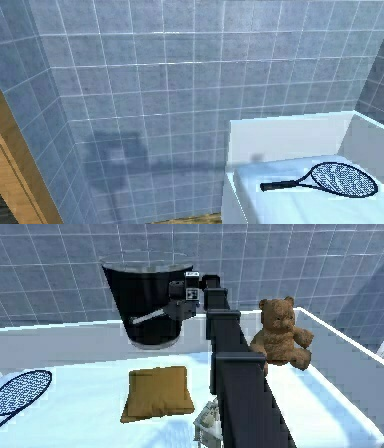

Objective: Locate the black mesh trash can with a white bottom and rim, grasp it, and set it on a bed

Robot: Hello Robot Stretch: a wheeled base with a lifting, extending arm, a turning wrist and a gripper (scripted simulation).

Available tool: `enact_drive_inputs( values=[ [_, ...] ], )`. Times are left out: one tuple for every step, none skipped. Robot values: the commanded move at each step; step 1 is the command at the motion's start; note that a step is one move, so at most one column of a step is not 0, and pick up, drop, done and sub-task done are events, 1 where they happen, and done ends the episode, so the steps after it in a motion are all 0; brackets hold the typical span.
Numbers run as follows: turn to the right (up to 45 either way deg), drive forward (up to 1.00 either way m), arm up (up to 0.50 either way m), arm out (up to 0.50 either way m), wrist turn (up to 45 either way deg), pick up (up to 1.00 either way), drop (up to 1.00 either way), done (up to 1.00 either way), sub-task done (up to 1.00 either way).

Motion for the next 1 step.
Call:
enact_drive_inputs(
  values=[
    [0.0, 0.00, 0.00, 0.00, 30.0, 0.00, 0.00, 0.00, 0.00]
  ],
)
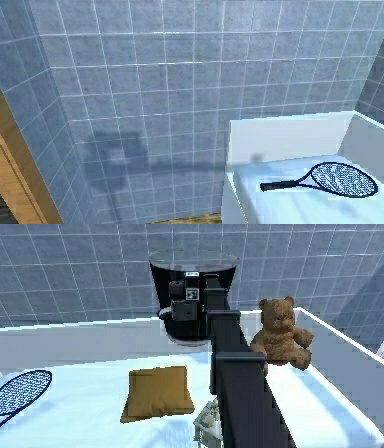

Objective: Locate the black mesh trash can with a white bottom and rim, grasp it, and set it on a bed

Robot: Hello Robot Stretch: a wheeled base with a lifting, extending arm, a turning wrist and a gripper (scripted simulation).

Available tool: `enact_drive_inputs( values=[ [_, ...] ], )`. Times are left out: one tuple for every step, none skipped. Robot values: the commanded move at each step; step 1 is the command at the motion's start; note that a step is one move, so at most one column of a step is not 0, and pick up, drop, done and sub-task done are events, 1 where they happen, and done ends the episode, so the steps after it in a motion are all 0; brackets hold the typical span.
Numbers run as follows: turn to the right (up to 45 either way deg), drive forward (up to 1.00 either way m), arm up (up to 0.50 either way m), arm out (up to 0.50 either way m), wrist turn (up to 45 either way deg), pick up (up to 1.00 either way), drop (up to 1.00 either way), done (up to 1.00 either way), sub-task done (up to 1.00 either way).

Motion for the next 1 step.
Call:
enact_drive_inputs(
  values=[
    [0.0, 0.00, -0.16, 0.00, 0.0, 0.00, 0.00, 0.00, 0.00]
  ],
)
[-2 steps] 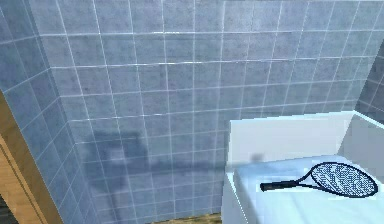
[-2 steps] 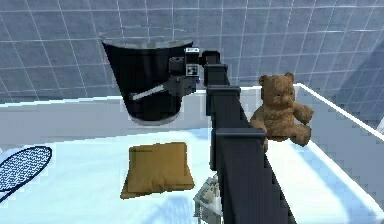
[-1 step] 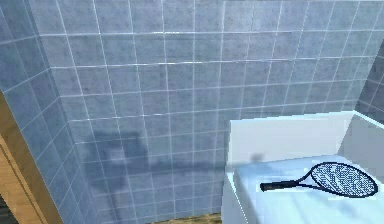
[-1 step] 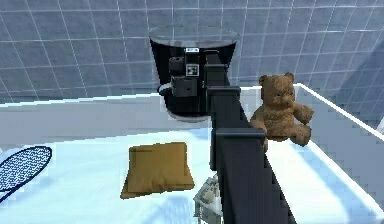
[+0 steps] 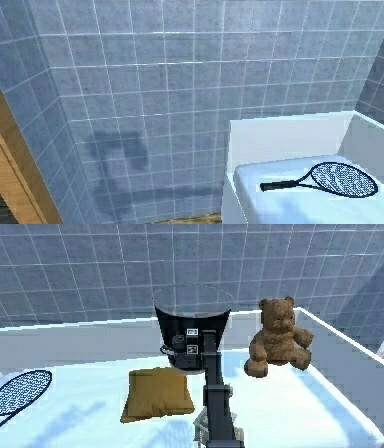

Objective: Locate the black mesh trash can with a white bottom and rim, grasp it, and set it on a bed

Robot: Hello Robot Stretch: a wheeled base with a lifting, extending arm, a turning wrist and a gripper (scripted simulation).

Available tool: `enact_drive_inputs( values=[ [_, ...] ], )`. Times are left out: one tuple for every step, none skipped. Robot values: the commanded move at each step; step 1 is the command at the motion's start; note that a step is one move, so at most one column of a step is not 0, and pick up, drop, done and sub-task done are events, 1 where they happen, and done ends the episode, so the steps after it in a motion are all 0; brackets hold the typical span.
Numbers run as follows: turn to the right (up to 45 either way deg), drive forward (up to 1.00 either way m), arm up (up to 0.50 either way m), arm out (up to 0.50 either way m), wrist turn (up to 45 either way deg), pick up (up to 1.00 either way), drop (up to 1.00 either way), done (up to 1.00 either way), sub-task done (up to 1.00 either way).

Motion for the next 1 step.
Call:
enact_drive_inputs(
  values=[
    [0.0, 0.00, -0.32, 0.00, 0.0, 0.00, 0.00, 0.00, 0.00]
  ],
)
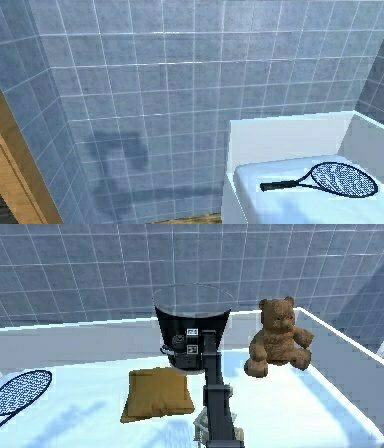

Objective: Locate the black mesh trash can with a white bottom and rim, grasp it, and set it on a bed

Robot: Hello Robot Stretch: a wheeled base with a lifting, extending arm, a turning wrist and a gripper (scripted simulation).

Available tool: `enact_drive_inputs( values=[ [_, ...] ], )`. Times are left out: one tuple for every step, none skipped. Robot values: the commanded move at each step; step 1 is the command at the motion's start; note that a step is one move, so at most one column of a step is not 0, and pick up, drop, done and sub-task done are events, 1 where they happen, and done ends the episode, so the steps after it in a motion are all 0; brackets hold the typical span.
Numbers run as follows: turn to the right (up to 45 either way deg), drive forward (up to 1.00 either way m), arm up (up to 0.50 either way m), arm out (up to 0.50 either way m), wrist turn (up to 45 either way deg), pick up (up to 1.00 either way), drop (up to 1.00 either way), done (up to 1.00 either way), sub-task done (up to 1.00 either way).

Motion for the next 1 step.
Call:
enact_drive_inputs(
  values=[
    [0.0, 0.00, 0.00, 0.00, 0.0, 0.00, 1.00, 0.00, 0.00]
  ],
)
